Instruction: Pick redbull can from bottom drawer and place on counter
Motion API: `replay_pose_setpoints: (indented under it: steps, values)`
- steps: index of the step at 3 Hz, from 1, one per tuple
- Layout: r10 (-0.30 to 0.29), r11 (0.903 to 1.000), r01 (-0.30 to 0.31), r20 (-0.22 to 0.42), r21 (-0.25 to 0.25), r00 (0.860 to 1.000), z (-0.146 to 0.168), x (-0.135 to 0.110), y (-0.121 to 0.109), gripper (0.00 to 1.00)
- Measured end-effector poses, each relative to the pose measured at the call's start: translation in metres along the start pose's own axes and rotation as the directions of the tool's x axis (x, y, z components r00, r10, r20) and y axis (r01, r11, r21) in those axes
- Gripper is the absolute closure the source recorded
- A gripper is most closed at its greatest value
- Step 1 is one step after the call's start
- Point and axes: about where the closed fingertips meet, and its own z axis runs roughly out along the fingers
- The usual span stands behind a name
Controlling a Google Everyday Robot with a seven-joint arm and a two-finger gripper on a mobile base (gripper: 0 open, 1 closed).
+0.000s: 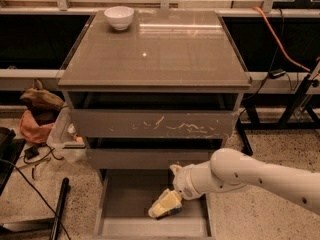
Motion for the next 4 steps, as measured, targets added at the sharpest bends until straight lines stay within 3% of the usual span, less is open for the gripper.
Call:
replay_pose_setpoints:
  steps: [1, 2, 3, 4]
  values:
    - [-0.023, 0.9997, 0.023, 0.0, -0.002, 1.0, 0.01, -0.002, 0.004, 0.0]
    - [-0.076, 0.9967, 0.076, 0.006, -0.028, 0.997, 0.066, 0.014, 0.011, 0.0]
    - [-0.049, 0.9983, 0.048, -0.018, -0.032, 0.999, 0.145, 0.07, 0.008, 0.0]
    - [0.036, 0.9981, -0.035, -0.016, 0.05, 0.999, 0.205, 0.116, -0.022, 0.0]
